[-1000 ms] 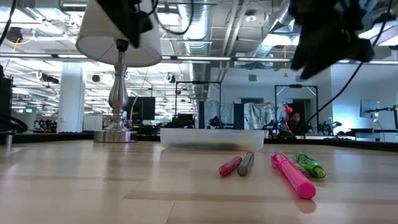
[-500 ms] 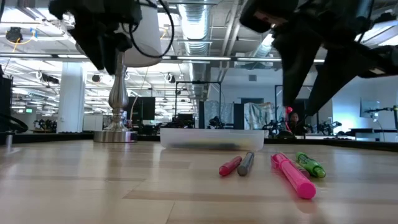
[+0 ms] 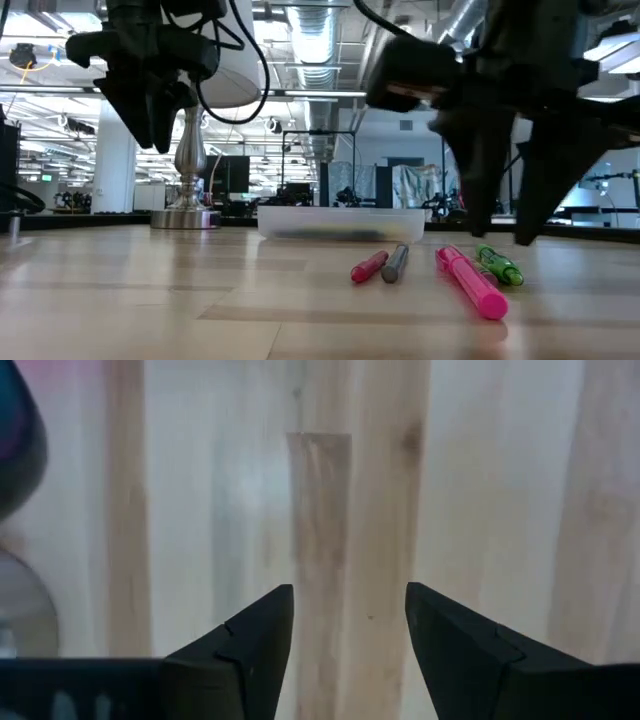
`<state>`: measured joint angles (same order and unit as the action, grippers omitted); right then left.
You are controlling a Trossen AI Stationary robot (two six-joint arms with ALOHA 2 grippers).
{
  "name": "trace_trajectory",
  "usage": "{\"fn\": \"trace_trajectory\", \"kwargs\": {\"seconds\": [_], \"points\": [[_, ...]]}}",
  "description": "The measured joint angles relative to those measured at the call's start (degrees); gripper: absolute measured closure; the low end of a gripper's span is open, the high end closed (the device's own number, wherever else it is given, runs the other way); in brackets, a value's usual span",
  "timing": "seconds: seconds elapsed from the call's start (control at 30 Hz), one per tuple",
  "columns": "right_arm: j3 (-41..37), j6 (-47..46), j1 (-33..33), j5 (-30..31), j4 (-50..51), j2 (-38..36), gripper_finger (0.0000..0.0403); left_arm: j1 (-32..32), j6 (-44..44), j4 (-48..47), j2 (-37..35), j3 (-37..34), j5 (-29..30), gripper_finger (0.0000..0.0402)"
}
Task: Pick & place school supplies into a supply box
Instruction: Put the green pen into the pink supply box
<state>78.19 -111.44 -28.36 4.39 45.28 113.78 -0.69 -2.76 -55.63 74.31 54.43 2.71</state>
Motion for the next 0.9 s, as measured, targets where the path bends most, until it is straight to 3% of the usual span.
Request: {"fn": "trace_trajectory", "kwargs": {"seconds": [0.2, 0.6, 0.9], "points": [[-0.02, -1.73, 0.0, 0.03, 3.0, -0.05, 0.0282, 0.0, 0.82, 0.02, -0.01, 0.0, -5.04, 0.0212], [-0.04, -0.85, 1.9, 1.54, 2.98, -0.04, 0.0282, 0.0, 1.92, 3.63, 0.01, 0.02, -5.12, 0.0212], [0.14, 0.88, 2.24, -2.82, 0.01, 2.49, 0.0282, 0.02, 2.8, 3.97, 0.04, 0.02, 0.55, 0.0212]]}}
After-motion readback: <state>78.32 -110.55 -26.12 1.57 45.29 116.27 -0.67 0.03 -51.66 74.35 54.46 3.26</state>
